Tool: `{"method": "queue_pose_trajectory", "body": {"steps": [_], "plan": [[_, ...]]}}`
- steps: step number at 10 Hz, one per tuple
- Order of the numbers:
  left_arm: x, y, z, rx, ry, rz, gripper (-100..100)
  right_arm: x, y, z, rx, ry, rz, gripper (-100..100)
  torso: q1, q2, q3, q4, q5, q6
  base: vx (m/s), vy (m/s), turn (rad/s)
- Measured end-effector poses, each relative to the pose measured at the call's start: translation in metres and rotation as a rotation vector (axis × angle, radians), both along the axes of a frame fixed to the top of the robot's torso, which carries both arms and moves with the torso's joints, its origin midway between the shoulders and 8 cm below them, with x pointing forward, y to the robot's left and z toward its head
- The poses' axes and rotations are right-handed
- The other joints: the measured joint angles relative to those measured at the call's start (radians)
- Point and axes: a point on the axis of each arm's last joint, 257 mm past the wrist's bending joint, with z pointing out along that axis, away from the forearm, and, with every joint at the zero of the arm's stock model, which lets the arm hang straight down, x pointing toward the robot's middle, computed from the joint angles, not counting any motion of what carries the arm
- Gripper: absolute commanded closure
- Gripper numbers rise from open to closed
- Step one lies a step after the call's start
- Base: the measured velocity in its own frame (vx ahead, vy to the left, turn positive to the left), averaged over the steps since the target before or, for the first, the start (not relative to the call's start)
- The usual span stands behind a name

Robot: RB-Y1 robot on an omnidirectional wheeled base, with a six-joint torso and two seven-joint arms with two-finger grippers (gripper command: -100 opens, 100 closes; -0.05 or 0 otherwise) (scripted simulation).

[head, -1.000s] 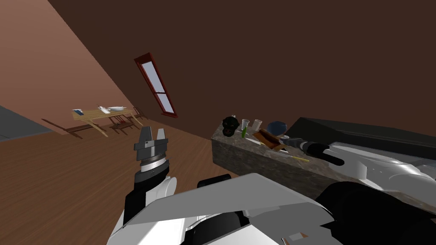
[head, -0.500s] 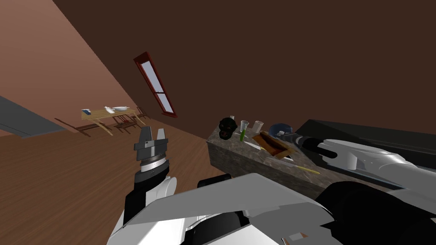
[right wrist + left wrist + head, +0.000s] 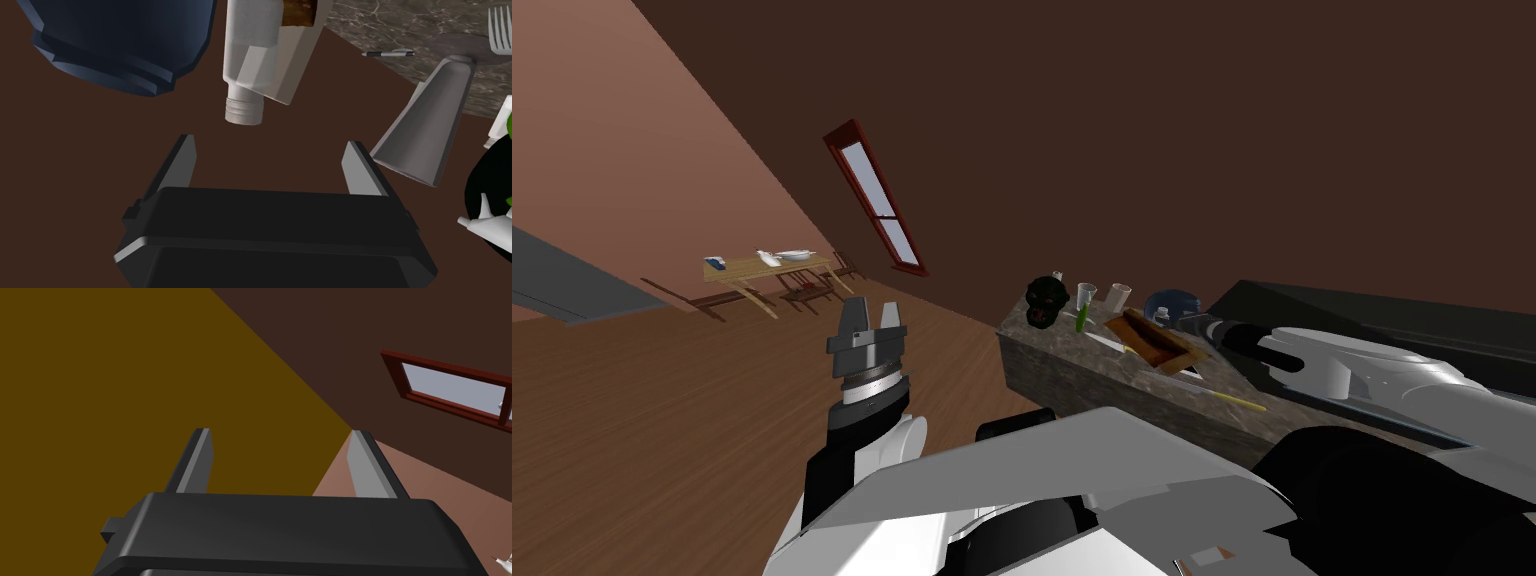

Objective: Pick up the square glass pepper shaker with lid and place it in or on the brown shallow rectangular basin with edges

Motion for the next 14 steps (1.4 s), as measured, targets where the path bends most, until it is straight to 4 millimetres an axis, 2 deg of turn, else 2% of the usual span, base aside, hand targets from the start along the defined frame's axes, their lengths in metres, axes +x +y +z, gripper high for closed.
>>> {"method": "queue_pose_trajectory", "body": {"steps": [3,5,9,10,14], "plan": [[0.000,0.000,0.000,0.000,0.000,0.000,0,0.020,0.003,0.028,-0.010,-0.009,0.027,-100,0.001,0.000,0.000,0.000,0.001,0.000,-0.006,0.012,-0.111],[0.000,0.000,0.000,0.000,0.000,0.000,0,0.033,0.012,0.043,-0.012,-0.012,0.047,-100,0.001,0.001,0.000,0.000,0.000,0.000,-0.007,0.010,-0.093],[0.000,0.000,0.000,0.000,0.000,0.000,0,0.058,0.027,0.066,-0.014,-0.018,0.087,-100,0.001,0.000,0.000,0.000,0.000,0.000,-0.005,0.007,-0.070],[0.000,0.000,0.000,0.000,0.000,0.000,0,0.059,0.028,0.067,-0.013,-0.019,0.087,0,0.001,0.000,0.000,0.000,0.000,0.000,0.000,0.000,0.000],[0.000,0.000,0.000,0.000,0.000,0.000,0,0.059,0.028,0.067,-0.013,-0.019,0.087,0,0.000,0.000,0.000,0.000,0.000,0.000,0.000,0.000,0.000]]}}
